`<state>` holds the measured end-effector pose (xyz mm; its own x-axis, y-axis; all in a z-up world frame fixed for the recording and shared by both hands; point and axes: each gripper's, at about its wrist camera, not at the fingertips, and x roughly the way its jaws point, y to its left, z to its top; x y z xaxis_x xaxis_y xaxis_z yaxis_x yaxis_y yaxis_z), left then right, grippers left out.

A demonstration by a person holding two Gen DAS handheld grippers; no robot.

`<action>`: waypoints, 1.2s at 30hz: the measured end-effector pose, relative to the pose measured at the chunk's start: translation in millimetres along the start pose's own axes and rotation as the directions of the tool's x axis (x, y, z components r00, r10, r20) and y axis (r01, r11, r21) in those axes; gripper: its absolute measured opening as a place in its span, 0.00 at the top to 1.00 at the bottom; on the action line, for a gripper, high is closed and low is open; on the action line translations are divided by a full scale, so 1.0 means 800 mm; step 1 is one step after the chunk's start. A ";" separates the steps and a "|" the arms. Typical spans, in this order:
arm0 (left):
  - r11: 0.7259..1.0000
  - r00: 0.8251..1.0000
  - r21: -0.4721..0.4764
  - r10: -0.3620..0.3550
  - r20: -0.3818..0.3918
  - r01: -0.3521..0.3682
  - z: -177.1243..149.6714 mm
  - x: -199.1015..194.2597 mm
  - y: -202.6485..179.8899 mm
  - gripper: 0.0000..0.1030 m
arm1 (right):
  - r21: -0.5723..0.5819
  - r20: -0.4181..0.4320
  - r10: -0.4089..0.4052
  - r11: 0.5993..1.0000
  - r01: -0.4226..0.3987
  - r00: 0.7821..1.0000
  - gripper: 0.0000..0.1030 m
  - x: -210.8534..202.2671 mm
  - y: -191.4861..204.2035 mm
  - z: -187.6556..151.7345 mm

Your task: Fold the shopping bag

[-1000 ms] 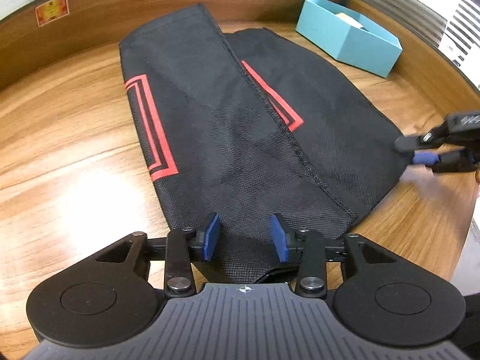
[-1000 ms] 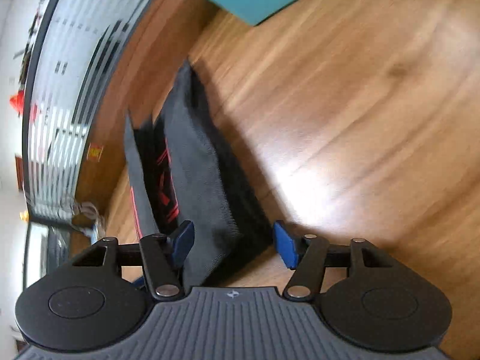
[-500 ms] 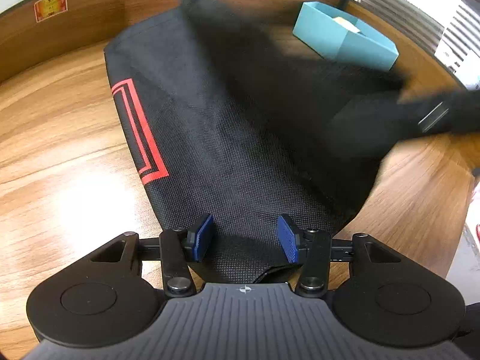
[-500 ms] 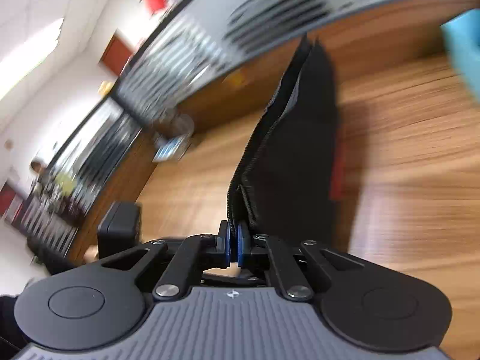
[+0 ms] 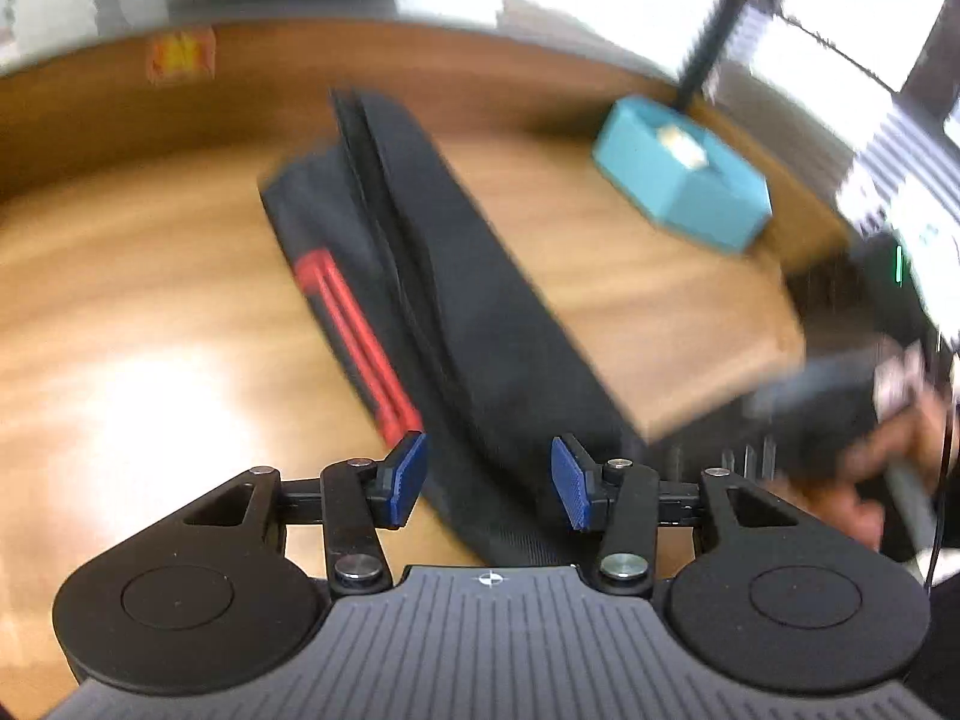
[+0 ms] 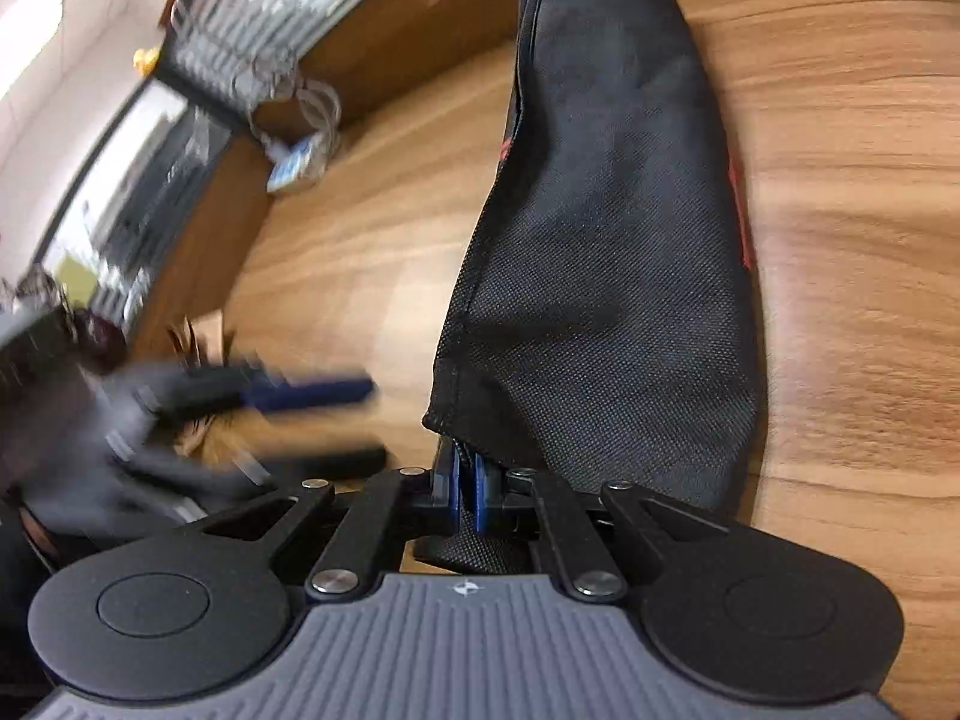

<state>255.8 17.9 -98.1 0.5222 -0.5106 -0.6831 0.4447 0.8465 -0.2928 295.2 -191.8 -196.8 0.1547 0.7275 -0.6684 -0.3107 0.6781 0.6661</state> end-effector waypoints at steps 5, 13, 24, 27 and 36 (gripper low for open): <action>0.998 0.998 -0.013 -0.066 -0.002 0.066 0.038 0.046 -0.002 0.51 | -0.048 -0.047 -0.029 0.998 0.027 0.998 0.95 0.020 0.014 -0.010; 0.993 0.998 -0.106 -0.058 -0.015 0.056 0.045 0.069 0.035 0.51 | -0.286 -0.075 -0.033 0.958 0.010 0.997 0.95 0.000 0.064 -0.023; 0.972 0.997 -0.225 0.059 -0.046 -0.068 0.004 0.027 0.099 0.61 | -0.253 -0.142 -0.018 0.967 -0.018 0.990 0.95 0.019 0.052 -0.037; 0.977 0.995 -0.203 0.050 -0.085 -0.066 0.004 0.055 0.099 0.67 | -0.252 -0.152 -0.012 0.967 -0.027 0.988 0.95 0.022 0.053 -0.039; 0.971 0.989 -0.223 0.053 -0.137 -0.083 0.004 0.083 0.107 0.68 | -0.334 -0.200 -0.006 0.941 -0.062 0.980 0.95 0.021 0.076 -0.045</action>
<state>331.1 55.5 -166.2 0.4402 -0.4398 -0.7828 0.2267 0.8980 -0.3770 245.4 -142.0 -179.2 -0.0336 0.6877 -0.7252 -0.6151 0.5577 0.5574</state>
